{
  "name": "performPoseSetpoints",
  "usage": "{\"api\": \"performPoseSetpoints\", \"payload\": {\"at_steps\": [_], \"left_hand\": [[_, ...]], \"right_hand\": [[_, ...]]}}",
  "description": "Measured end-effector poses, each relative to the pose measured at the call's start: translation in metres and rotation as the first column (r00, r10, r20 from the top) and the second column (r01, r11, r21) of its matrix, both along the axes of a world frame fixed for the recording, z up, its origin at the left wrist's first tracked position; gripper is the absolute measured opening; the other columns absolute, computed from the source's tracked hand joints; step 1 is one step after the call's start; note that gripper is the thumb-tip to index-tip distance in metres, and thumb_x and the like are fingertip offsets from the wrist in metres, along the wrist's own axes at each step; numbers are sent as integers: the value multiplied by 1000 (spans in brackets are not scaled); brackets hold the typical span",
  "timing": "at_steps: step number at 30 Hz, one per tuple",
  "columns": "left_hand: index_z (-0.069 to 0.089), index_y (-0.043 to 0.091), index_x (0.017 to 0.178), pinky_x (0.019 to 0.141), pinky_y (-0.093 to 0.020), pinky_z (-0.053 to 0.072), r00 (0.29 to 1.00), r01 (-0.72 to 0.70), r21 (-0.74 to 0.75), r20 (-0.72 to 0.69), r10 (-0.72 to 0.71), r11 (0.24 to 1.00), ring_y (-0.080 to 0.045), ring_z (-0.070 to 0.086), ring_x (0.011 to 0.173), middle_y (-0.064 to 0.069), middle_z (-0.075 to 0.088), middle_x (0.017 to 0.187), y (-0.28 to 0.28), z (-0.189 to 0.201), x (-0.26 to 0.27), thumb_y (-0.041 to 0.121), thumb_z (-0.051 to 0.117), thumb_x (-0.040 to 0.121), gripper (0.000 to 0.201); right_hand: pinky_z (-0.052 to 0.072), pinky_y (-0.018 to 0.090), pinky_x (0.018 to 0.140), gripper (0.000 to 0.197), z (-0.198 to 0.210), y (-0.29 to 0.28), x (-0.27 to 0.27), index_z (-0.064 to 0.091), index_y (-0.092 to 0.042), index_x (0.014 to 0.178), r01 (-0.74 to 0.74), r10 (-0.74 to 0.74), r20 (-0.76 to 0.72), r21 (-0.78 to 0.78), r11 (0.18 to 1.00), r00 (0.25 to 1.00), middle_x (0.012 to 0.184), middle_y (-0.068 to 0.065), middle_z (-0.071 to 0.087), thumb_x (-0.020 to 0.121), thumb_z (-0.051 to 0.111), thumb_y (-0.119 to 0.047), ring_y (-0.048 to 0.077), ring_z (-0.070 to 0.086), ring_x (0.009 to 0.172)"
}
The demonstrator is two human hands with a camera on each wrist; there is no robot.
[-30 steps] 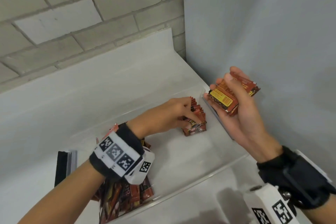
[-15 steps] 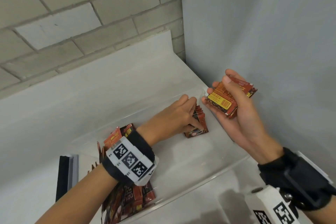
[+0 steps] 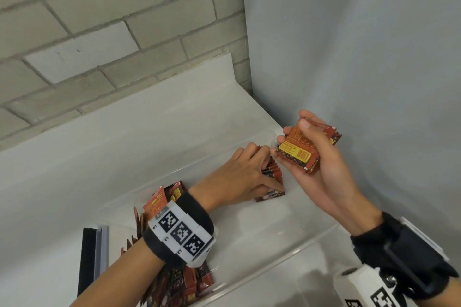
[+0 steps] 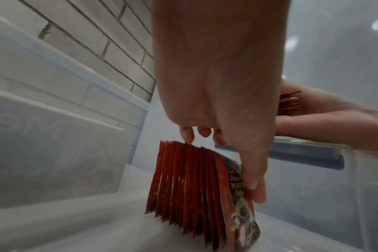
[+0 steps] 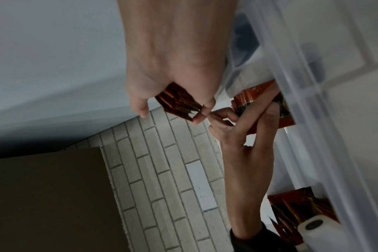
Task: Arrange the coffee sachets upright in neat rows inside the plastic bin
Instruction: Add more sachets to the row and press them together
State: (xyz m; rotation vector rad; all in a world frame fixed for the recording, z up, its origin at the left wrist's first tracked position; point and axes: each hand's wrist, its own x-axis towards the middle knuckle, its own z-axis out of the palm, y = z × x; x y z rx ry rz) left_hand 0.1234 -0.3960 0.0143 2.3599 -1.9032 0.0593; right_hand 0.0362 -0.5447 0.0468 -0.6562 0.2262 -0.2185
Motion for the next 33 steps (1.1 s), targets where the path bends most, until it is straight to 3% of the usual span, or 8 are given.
{"api": "performPoseSetpoints", "payload": {"at_steps": [7,10,14,19,23,29,31,33], "left_hand": [[70,25,113,82,-30,36,958,-73,-112,-285,39,991,-13,28,92,-7,47,101,8,14,13,39,42,92,37],[67,14,113,77,-16,36,894,-227,-237,-436,106,945,-9,38,90,-1,49,97,13,24,19,36,40,94,40],[61,21,120,80,-14,43,751,-424,-325,-648,127,845,-5,59,96,10,62,102,14,40,13,29,39,102,29],[60,21,121,83,-17,48,502,-537,-325,-865,-16,778,-7,62,99,4,68,107,11,57,-3,29,48,93,31],[65,16,112,85,-25,52,429,-570,-339,-900,-81,748,-10,59,95,1,69,100,10,58,-4,20,67,79,33],[68,24,90,82,-28,52,398,-526,-419,-890,-222,740,-16,62,94,2,69,93,20,53,4,9,73,80,19],[69,22,85,77,-23,53,354,-486,-431,-892,-280,760,-16,66,97,1,71,94,21,52,3,4,70,79,20],[70,22,84,75,-26,56,347,-452,-432,-891,-293,781,-18,66,103,0,71,99,20,52,1,1,68,82,21]], "right_hand": [[58,44,82,37,5,1,-5,62,-19,117,-116,116,9,22,993,993,102,14,68,88,45,-2,29,70,96],[57,48,83,46,6,2,-4,57,-16,126,-130,130,-12,-12,991,991,111,19,67,83,51,-1,35,67,104],[56,51,85,45,6,3,-1,57,-15,126,-171,170,-18,-95,981,985,122,14,66,83,56,-3,34,66,107],[58,48,78,42,4,5,-2,51,-9,133,-247,238,-65,-216,945,969,121,16,66,92,55,-10,31,66,108],[58,37,67,49,5,5,-2,52,-11,132,-251,238,-84,-246,936,968,117,11,69,86,58,-29,24,70,100],[57,38,68,93,2,5,1,56,-17,124,-308,290,-111,-203,930,950,102,17,70,50,72,-70,26,70,90],[58,38,68,82,2,4,1,57,-16,122,-365,343,-142,-193,911,929,101,14,72,58,67,-67,25,71,87],[58,41,69,53,5,4,0,62,-14,117,-422,403,-128,-214,881,906,102,12,72,77,61,-48,24,71,86]]}}
